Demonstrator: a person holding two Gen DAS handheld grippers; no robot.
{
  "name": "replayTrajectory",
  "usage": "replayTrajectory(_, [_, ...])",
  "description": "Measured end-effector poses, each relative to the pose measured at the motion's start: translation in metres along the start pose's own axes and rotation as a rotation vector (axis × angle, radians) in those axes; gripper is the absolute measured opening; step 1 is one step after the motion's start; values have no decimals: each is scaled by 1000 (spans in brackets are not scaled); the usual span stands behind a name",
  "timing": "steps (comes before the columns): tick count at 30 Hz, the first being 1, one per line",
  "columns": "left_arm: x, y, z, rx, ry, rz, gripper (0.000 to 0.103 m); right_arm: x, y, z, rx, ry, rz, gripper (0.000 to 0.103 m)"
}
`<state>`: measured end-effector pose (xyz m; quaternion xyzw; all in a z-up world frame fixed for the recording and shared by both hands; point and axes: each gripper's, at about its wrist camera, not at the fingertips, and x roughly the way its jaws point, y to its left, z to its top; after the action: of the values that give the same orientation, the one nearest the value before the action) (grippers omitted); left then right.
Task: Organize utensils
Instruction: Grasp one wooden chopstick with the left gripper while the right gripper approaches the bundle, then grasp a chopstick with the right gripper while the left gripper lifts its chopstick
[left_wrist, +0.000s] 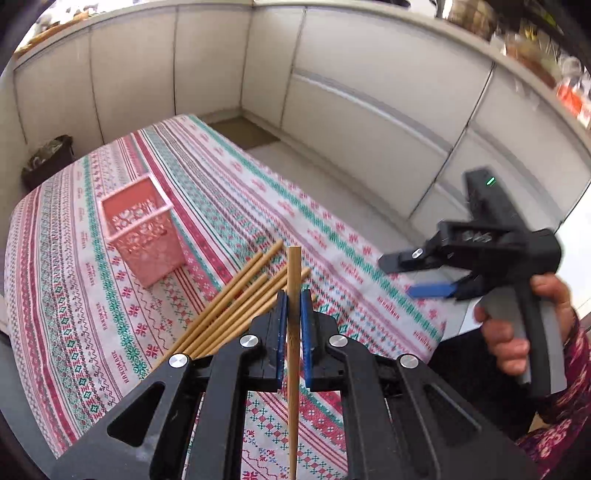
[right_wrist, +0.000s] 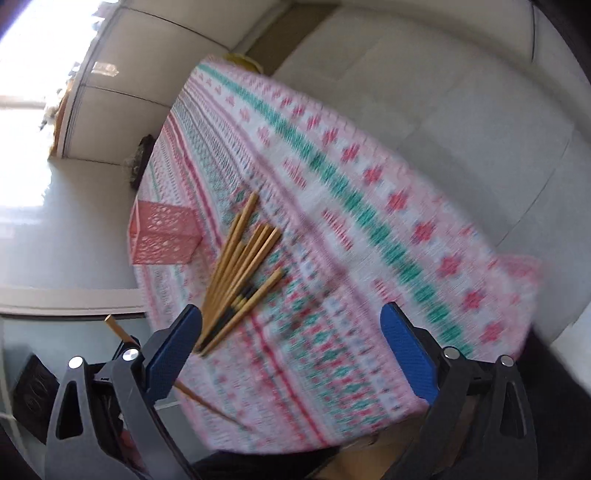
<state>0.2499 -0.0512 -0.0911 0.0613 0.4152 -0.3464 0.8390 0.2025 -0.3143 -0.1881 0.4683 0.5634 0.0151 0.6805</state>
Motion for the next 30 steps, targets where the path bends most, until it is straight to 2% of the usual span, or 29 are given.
replayTrajectory(1, [-13, 4, 2, -19, -53, -5, 6, 16, 5, 1, 62, 73, 37, 70])
replayTrajectory(2, [-29, 5, -3, -32, -102, -10, 6, 30, 13, 3, 85, 125, 29, 60])
replayTrajectory(3, [-40, 8, -3, -40, -145, -16, 6, 42, 24, 7, 80, 143, -13, 42])
replayTrajectory(4, [-52, 6, -9, -43, -183, -14, 6, 48, 32, 11, 77, 128, -70, 38])
replayTrajectory(6, [-72, 10, -12, -42, -253, -20, 6, 56, 45, 19, 92, 106, -173, 37])
replayTrajectory(9, [-95, 15, -15, -54, -334, -41, 6, 67, 58, 30, 126, 80, -278, 32])
replayTrajectory(11, [-112, 18, -18, -52, -378, -55, 6, 74, 65, 32, 134, 92, -339, 28])
replayTrajectory(12, [-117, 20, -19, -53, -399, -54, 6, 80, 68, 32, 129, 105, -368, 21])
replayTrajectory(15, [-140, 20, -23, -69, -447, -63, 6, 96, 71, 27, 146, 142, -452, 19])
replayTrajectory(20, [-159, 24, -26, -96, -482, -57, 6, 117, 84, 25, 149, 138, -512, 19])
replayTrajectory(25, [-165, 24, -27, -102, -502, -54, 6, 131, 107, 22, 77, 115, -584, 17])
replayTrajectory(30, [-166, 26, -30, -121, -514, -48, 7, 131, 106, 3, -14, 105, -543, 9])
